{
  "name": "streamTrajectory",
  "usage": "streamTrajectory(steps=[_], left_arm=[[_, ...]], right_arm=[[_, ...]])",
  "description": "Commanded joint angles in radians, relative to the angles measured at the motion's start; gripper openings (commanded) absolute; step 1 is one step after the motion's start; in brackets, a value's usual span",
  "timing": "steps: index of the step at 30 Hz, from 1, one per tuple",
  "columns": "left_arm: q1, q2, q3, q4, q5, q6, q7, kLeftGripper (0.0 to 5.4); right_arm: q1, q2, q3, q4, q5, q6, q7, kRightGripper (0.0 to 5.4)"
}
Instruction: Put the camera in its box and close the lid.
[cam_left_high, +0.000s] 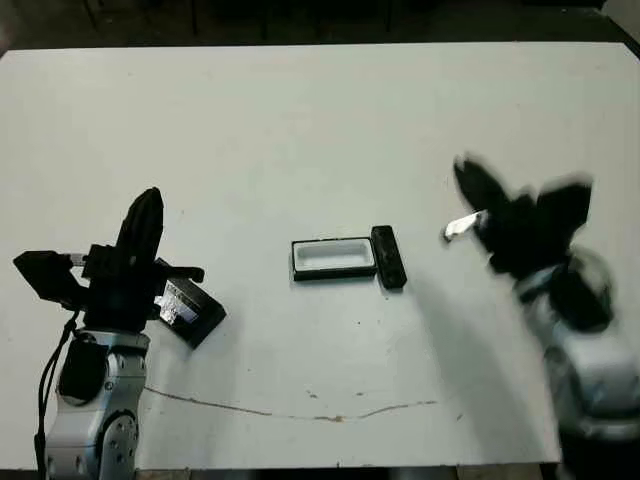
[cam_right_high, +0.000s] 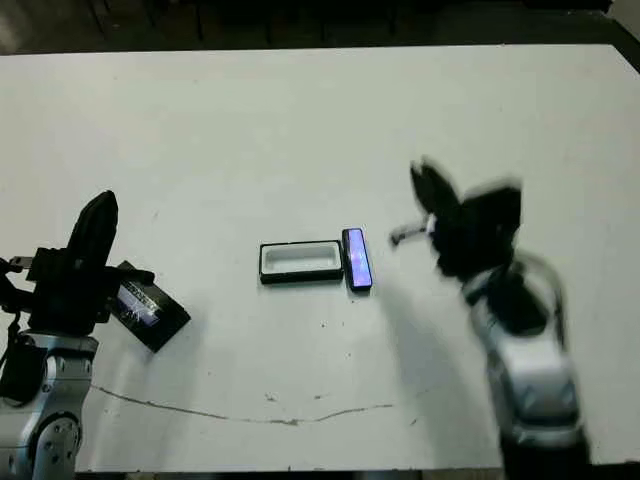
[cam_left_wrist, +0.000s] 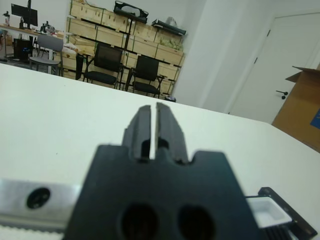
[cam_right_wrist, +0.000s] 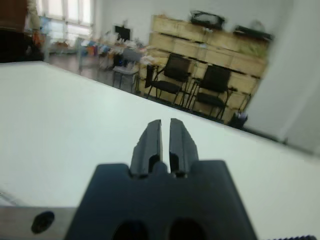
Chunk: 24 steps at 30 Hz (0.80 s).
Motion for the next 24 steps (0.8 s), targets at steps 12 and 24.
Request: streamTrajectory(steps=[12, 24], left_arm=[[0.023, -0.004, -0.023, 0.011, 0.019, -0.003, 0.002, 0.01], [0.030, -0.003, -0.018, 0.012, 0.024, -0.012, 0.001, 0.01]], right_arm=[[-0.564, -0.129, 0.379, 0.783, -0.303, -0.288, 0.512, 0.00], [-0.612, -0.052, 0.473, 1.012, -0.381, -0.409, 0.708, 0.00]])
